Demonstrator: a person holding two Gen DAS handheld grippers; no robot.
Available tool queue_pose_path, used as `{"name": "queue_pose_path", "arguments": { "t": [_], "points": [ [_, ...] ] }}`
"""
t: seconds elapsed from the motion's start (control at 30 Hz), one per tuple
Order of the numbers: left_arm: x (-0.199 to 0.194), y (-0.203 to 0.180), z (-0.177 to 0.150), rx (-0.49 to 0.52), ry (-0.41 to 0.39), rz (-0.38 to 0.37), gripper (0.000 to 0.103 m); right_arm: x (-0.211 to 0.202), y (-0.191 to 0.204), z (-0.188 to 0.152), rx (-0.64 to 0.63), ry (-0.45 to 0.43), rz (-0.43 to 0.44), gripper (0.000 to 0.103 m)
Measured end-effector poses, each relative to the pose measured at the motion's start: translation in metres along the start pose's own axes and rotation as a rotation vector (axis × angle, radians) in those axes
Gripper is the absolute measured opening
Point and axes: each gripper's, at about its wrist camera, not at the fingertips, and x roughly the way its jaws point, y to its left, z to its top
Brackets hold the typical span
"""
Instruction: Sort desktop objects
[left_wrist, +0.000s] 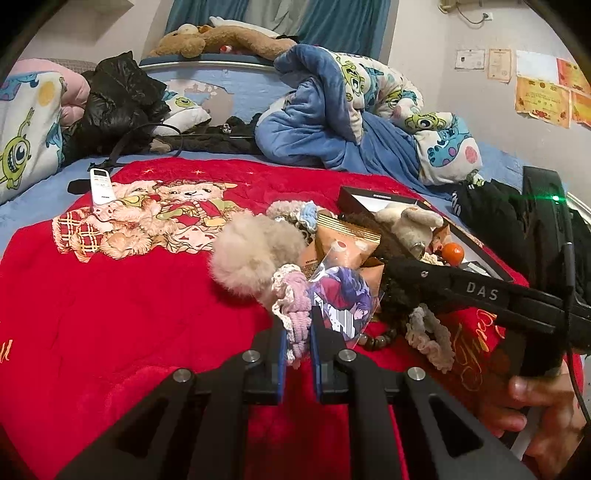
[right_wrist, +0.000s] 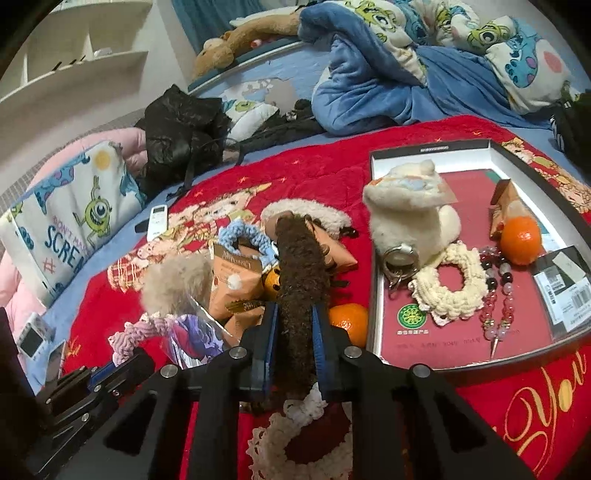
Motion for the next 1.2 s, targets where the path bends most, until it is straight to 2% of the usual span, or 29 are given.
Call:
{"name": "queue_pose_path", "arguments": {
  "t": [0.2,0.4,0.57,0.7,0.73,0.77,0.83,0.93,1.2],
  "points": [
    [-0.008,0.000,0.004,-0.011,-0.016,0.015,0.011,-0.014,-0.002,0.005,0.023,-0.035,0.025,0.014],
    [-0.014,-0.001,0.007,-0.022,-0.022,0.028,0.011,-0.025,-0.010,0.012,0.061,-0.066,0.071,0.008],
    [-0.011,0.002,0.002,-0.042,-0.010,0.035,0.011,-0.008,-0.008,0.006,0.036,0.019,0.073,0.009],
    [-0.010,0.006,-0.002,-0.061,-0.010,0.024,0.011,0.007,-0.005,0.002,0.009,0.065,0.055,0.015],
    [-0.010,0.006,-0.003,-0.063,-0.009,0.020,0.011,0.009,-0.005,0.003,0.009,0.079,0.063,0.023],
    [-0.009,0.005,-0.004,-0.062,-0.008,0.023,0.011,0.011,-0.005,0.002,0.006,0.088,0.064,0.027],
    [-0.008,0.003,-0.004,-0.052,-0.004,0.026,0.011,0.013,-0.001,0.001,-0.014,0.085,0.054,0.030],
    [-0.007,-0.004,-0.005,-0.024,-0.006,0.032,0.011,0.018,0.010,-0.001,-0.081,0.094,0.034,0.039],
    [-0.011,-0.007,-0.007,-0.014,-0.021,0.046,0.011,0.027,0.015,-0.002,-0.107,0.096,0.029,0.037]
  ]
}}
